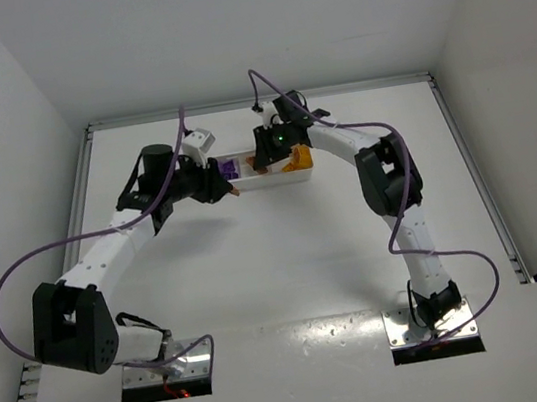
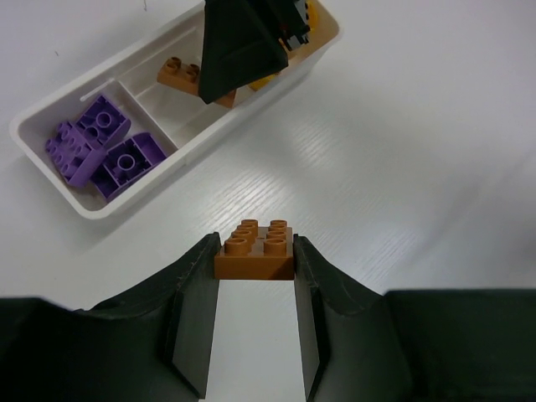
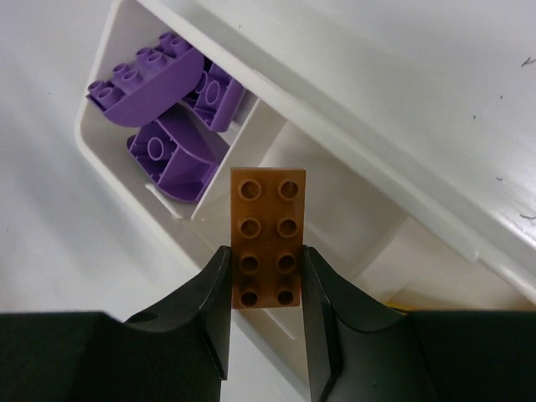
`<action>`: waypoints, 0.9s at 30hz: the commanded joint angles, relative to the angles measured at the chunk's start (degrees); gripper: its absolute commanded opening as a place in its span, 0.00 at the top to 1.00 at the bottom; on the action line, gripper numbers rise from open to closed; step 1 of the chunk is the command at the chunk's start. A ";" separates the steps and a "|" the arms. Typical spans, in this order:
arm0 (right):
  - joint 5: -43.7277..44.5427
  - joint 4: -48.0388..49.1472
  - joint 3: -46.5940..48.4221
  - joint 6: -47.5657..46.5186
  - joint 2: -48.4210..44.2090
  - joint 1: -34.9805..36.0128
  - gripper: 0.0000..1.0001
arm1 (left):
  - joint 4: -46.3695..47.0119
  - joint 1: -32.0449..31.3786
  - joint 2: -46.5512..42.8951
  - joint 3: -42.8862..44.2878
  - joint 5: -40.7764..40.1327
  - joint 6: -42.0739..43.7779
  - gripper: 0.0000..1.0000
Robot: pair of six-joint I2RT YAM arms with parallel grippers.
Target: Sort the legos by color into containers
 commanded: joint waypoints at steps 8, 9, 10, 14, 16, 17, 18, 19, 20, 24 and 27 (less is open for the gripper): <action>4.61 -0.61 4.11 -0.39 -1.94 1.48 0.24 | 2.49 0.57 2.78 2.69 1.57 -1.35 0.92; 4.61 -0.61 3.33 0.14 -2.74 1.48 0.24 | 2.49 0.57 2.79 2.70 1.57 -1.35 0.92; 4.61 -0.61 2.45 0.14 -3.62 1.48 0.24 | 3.10 0.57 3.40 2.70 1.57 -1.96 0.92; 4.61 -0.08 0.08 0.67 -9.07 1.48 0.23 | 5.21 0.57 5.86 4.80 1.57 -3.19 0.92; 6.19 0.53 -2.38 0.67 -13.62 0.87 0.23 | 5.92 0.57 8.67 6.81 0.86 -3.72 0.92; 7.76 0.54 -4.13 0.67 -15.21 0.17 0.23 | 6.71 0.57 11.03 7.61 0.34 -4.33 0.92; 8.65 0.54 -5.02 -0.37 -16.80 0.16 0.23 | 6.71 0.57 11.05 8.49 0.34 -5.03 0.92; 9.44 0.54 -5.81 -1.08 -18.20 -0.79 0.23 | 7.24 0.57 13.75 9.45 0.34 -5.04 0.92; 10.32 0.54 -7.99 -1.70 -21.26 -1.76 0.23 | 7.24 0.57 15.08 11.29 0.34 -5.82 0.92; 12.26 1.06 -14.15 -3.37 -27.96 -5.28 0.23 | 8.56 0.04 21.41 15.43 0.86 -8.03 0.90; 11.74 1.68 -19.34 -3.37 -32.43 -8.27 0.23 | 9.17 -0.58 25.89 17.98 0.26 -8.64 0.85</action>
